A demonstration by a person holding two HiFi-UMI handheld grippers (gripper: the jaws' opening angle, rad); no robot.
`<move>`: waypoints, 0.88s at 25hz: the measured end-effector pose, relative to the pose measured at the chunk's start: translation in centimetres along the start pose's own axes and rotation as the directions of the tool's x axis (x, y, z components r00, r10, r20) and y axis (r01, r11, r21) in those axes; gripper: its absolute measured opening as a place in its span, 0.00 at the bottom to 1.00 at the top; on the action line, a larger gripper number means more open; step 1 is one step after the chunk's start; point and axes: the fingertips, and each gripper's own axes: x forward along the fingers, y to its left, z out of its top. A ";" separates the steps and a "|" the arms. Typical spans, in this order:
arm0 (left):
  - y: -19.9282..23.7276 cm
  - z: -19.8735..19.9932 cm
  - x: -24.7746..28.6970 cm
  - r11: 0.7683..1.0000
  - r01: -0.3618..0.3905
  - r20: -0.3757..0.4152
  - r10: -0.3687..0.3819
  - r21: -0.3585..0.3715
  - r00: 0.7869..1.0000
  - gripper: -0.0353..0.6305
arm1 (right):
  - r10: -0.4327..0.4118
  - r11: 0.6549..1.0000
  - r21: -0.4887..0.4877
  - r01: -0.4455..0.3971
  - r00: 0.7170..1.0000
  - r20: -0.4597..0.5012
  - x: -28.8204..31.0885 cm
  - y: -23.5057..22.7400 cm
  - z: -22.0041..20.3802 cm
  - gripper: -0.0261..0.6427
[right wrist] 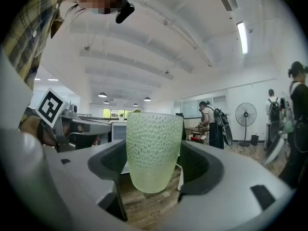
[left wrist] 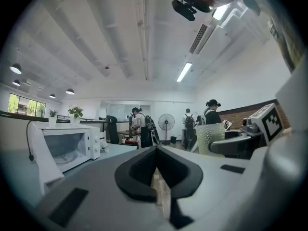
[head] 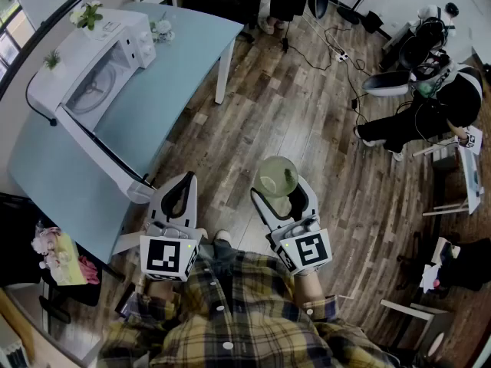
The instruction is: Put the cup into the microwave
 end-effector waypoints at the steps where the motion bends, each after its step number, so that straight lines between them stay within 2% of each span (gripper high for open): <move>1: -0.2 0.0 0.1 1.000 0.000 0.000 0.000 0.002 1.000 0.04 | -0.002 1.000 -0.003 0.002 1.000 0.003 -0.2 -0.2 0.0 0.55; 11: -1.0 -0.1 0.6 0.999 -0.037 -0.003 0.037 0.011 0.999 0.04 | 0.001 1.000 -0.024 0.000 1.000 0.029 -1.8 -2.1 0.3 0.55; 22: -0.5 -0.5 3.3 0.997 -0.071 -0.013 0.071 0.020 0.997 0.04 | -0.046 0.999 0.023 0.045 0.999 0.019 -2.0 -5.6 -1.0 0.55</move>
